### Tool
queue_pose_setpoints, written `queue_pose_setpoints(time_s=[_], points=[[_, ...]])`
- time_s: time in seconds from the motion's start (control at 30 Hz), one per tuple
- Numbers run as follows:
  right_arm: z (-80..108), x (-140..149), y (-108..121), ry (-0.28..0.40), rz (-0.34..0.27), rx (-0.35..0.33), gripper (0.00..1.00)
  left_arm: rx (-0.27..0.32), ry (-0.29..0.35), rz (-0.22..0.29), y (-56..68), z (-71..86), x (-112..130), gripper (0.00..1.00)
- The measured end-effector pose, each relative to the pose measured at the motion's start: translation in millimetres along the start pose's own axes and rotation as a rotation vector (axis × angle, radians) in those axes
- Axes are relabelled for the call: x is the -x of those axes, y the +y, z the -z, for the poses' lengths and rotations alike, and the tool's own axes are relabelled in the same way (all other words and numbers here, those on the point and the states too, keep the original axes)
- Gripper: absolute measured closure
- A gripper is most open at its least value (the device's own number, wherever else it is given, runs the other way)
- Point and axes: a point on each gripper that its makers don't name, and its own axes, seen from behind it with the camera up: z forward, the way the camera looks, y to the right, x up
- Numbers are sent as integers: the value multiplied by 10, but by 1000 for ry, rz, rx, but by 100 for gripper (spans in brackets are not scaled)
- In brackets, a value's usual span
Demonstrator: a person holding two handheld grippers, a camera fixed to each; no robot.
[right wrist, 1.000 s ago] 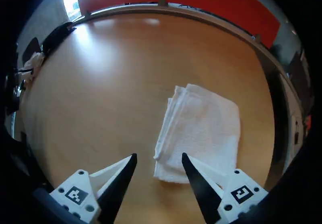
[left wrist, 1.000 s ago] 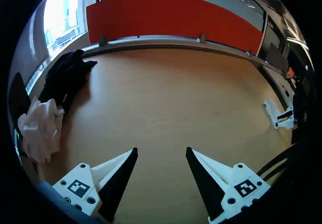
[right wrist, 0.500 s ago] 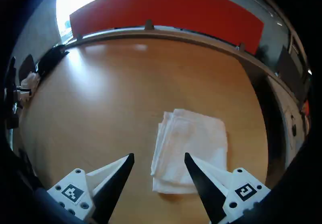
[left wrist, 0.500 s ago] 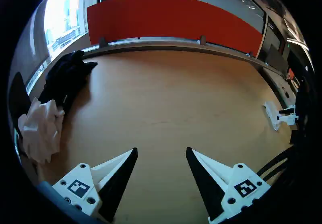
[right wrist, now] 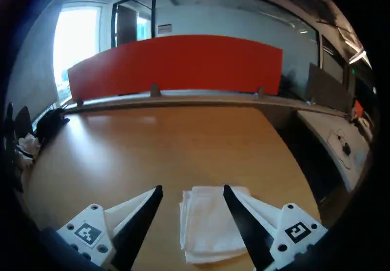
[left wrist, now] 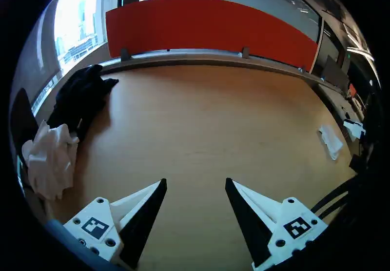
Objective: Fold towel
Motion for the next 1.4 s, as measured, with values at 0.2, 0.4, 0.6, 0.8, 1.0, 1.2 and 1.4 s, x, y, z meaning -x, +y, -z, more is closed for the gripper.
queue_pose_setpoints(time_s=[0.2, 0.4, 0.6, 0.8, 1.0, 1.2, 1.4], points=[[33, -321, 17, 125, -16, 16, 0, 2, 17, 7, -7, 17, -36, 11], [89, -600, 5, 239, -23, 23, 0, 0, 41, 9, -24, 27, -103, 11], [173, -901, 49, 343, -44, 45, 0, -4, 66, 14, -50, 33, -169, 11], [242, -1068, 44, 407, -45, 42, 0, -10, 104, 24, -68, 48, -262, 11], [309, -1198, 19, 447, -46, 43, 0, -15, 182, 32, -88, 83, -452, 11], [336, -1250, -30, 459, -42, 33, 0, -42, 344, 49, -160, 208, -816, 11], [377, -1309, -116, 468, -42, 23, 0, -63, 502, 45, -200, 411, -1180, 11]])
